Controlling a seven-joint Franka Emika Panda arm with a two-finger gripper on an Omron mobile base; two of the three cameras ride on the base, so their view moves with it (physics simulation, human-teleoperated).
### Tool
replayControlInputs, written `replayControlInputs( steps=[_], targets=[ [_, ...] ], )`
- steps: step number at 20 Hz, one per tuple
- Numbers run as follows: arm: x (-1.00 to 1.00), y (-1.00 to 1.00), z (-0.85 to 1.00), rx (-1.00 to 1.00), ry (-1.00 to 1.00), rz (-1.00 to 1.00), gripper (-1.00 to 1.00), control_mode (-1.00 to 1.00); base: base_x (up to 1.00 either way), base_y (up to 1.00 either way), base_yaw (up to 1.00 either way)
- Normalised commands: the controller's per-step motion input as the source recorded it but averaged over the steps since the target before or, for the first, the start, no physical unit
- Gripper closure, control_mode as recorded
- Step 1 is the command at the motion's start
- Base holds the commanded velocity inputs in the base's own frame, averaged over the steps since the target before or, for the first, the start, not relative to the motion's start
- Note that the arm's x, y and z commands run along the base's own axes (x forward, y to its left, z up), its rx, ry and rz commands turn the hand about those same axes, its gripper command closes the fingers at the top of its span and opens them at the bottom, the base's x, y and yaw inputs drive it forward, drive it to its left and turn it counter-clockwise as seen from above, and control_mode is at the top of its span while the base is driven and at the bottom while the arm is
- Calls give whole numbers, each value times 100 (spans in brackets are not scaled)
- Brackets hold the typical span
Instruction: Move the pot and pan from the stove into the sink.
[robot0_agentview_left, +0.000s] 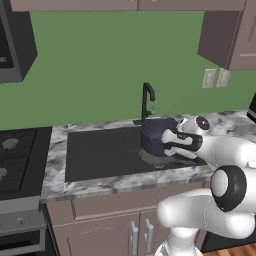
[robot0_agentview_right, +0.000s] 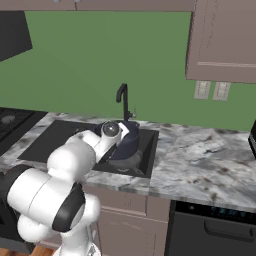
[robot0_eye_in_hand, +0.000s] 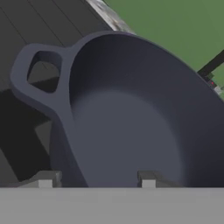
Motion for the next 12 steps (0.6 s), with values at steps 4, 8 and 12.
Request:
replayControlInputs(
  steps=[4, 8, 12],
  targets=[
    [30, 0, -33, -1, 0, 0, 100, -100, 0, 0, 0],
    [27, 0, -32, -1, 0, 0, 100, -100, 0, 0, 0],
    [23, 0, -32, 0, 0, 0, 100, -100, 0, 0, 0]
  ],
)
